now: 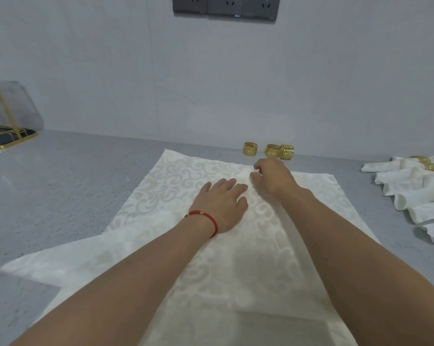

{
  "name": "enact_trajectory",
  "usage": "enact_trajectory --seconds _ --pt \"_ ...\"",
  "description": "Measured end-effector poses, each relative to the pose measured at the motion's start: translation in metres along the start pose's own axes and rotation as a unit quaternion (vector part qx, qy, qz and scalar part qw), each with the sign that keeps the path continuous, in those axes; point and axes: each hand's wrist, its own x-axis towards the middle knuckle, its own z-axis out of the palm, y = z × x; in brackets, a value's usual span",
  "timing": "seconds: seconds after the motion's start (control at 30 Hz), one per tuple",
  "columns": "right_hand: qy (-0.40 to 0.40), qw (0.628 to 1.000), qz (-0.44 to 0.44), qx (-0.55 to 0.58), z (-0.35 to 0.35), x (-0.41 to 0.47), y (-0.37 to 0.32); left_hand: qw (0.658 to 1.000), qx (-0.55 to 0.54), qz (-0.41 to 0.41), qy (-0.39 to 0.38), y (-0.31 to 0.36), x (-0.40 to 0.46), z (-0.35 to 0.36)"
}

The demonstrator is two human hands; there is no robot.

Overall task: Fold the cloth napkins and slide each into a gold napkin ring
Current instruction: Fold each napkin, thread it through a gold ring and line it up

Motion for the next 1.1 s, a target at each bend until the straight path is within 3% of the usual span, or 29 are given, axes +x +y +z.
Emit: enact_trajectory --seconds 0.1,0.33,0.53,0.77,0.9,1.0,1.1 --pt "-0.023 1.0 0.019 -0.003 0.009 0.007 -0.006 1.0 -0.005 -0.003 0.001 0.001 0.0 -0.001" --pt "0.061 0.995 0.0 0.078 0.0 -0.004 -0.013 1.0 -0.024 -0.01 -0.01 -0.002 0.005 -0.004" --pt "0.043 0.997 -0.044 0.055 -0.001 -0.017 -0.005 0.997 0.018 -0.036 -0.061 0.007 0.015 -0.03" --pt "0.054 0.994 -0.05 0.077 0.014 -0.027 0.0 0.994 0.02 -0.105 0.037 0.012 0.058 -0.035" --pt "0.083 0.988 -0.077 0.103 0.011 -0.03 0.003 0.99 0.025 -0.129 0.049 0.017 0.07 -0.026" --pt "0.129 0.978 -0.018 0.162 0.006 -0.031 0.005 0.986 -0.017 -0.155 0.061 0.014 0.074 -0.021" --pt "0.124 0.986 -0.008 0.112 0.006 -0.027 0.01 0.986 -0.029 -0.136 0.092 0.012 0.073 -0.017"
